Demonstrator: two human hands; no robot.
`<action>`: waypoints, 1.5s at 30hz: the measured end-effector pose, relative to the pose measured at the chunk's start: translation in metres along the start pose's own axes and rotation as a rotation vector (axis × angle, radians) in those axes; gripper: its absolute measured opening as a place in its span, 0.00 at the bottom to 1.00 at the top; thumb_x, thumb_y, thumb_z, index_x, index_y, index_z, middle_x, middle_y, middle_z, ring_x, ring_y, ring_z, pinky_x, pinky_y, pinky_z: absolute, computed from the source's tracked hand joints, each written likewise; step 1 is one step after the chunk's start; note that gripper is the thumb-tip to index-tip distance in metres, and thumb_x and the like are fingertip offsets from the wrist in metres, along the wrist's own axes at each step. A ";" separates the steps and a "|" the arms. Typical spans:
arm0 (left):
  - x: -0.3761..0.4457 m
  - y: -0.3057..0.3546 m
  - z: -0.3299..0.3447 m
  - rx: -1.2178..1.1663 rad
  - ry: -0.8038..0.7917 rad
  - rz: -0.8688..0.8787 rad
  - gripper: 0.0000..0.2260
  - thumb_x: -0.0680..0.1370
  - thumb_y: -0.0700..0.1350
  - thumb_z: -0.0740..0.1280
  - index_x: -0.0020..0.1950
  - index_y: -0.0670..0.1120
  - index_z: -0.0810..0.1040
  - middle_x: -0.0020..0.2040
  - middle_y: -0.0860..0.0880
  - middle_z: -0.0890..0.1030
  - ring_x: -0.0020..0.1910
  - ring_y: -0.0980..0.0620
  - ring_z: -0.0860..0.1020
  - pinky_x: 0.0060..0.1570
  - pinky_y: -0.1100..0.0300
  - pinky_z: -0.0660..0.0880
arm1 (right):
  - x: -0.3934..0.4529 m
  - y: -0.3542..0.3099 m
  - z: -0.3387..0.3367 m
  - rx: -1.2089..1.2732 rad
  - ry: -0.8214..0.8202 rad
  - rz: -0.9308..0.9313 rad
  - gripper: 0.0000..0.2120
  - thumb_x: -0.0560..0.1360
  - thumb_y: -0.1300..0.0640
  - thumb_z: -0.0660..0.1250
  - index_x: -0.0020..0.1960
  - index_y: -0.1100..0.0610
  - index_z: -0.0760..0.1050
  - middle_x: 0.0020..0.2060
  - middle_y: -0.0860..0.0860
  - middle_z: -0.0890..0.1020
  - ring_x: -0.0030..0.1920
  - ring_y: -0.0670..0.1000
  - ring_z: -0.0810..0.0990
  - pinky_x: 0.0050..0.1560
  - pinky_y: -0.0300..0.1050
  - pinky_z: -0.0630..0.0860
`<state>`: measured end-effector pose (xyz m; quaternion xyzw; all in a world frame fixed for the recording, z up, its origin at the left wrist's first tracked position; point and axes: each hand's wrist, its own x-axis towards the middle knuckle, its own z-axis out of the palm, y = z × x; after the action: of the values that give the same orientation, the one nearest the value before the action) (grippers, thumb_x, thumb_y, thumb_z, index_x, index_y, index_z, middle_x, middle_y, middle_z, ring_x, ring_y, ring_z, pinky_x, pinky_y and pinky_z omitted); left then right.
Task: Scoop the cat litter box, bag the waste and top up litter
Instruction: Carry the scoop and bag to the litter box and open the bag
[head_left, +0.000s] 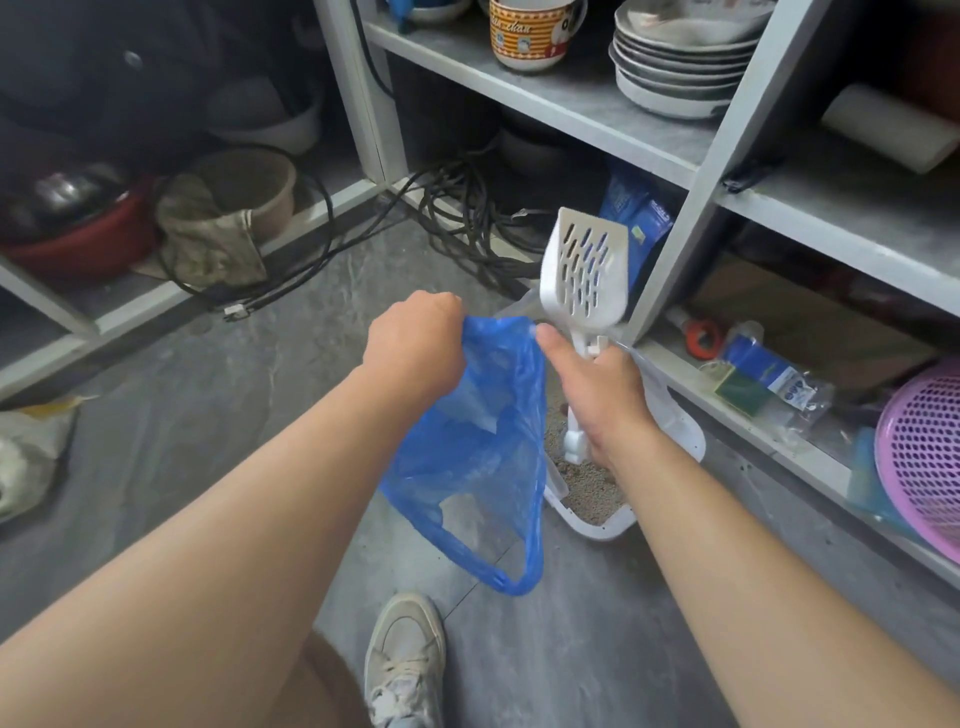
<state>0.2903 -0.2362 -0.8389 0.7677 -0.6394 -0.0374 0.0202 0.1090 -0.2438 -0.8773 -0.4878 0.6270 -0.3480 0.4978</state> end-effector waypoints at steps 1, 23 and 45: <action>0.001 -0.001 0.000 0.012 0.011 -0.023 0.05 0.75 0.37 0.64 0.49 0.45 0.75 0.36 0.49 0.66 0.37 0.42 0.71 0.36 0.53 0.67 | -0.004 -0.002 0.001 -0.011 -0.044 -0.023 0.21 0.65 0.33 0.74 0.44 0.50 0.81 0.37 0.44 0.83 0.39 0.48 0.81 0.43 0.46 0.79; 0.009 -0.016 -0.007 -0.002 -0.065 -0.154 0.02 0.76 0.39 0.64 0.46 0.43 0.71 0.36 0.47 0.66 0.40 0.41 0.71 0.40 0.52 0.68 | -0.055 -0.046 -0.007 -0.202 -0.357 0.116 0.09 0.76 0.50 0.69 0.44 0.56 0.79 0.27 0.55 0.80 0.24 0.53 0.76 0.29 0.41 0.73; 0.007 -0.045 0.012 -0.575 -0.302 -0.297 0.09 0.78 0.45 0.65 0.55 0.42 0.77 0.53 0.42 0.81 0.47 0.41 0.83 0.40 0.44 0.84 | -0.011 0.038 0.024 0.344 0.062 0.414 0.11 0.67 0.72 0.59 0.45 0.61 0.74 0.36 0.56 0.77 0.34 0.54 0.75 0.36 0.47 0.74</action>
<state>0.3350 -0.2343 -0.8548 0.8011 -0.4800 -0.3312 0.1349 0.1227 -0.2216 -0.9156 -0.2466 0.6598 -0.3552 0.6146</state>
